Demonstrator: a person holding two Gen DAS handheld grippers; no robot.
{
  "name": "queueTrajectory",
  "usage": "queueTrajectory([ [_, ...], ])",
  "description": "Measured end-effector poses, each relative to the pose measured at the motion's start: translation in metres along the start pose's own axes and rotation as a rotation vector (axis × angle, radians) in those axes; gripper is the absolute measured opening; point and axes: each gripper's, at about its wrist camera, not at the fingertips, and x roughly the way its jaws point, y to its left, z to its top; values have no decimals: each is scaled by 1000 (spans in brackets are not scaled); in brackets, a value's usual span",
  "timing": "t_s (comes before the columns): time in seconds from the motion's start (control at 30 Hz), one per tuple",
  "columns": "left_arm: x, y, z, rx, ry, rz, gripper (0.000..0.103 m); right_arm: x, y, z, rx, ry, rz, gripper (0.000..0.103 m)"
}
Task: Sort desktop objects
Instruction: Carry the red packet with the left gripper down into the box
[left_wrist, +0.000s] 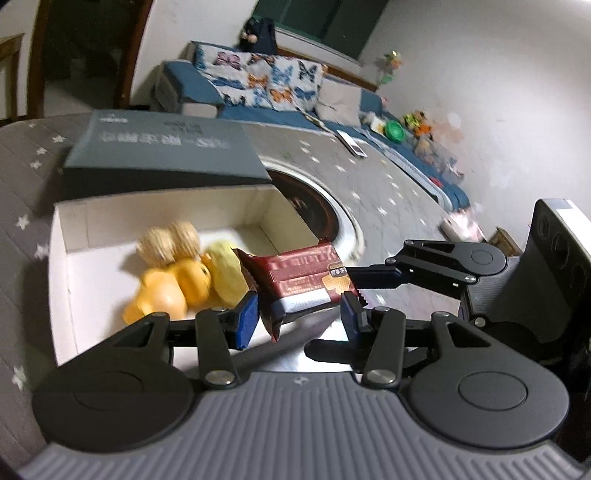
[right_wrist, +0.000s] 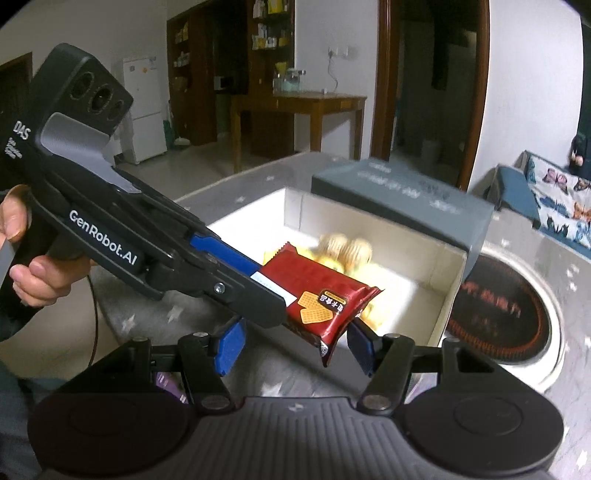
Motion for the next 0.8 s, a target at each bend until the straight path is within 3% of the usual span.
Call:
queueTrajectory([
  [0.33,38,43,3,-121,49,70,49,54,-31,35,-5,16,52,64],
  [0.53,52,58,-4,-165,75,57,49,79,-31,28,-22,83,76,64],
  [0.8,55,64,-9,-176,75,51,49,83,-29,21,-29,102,66,67],
])
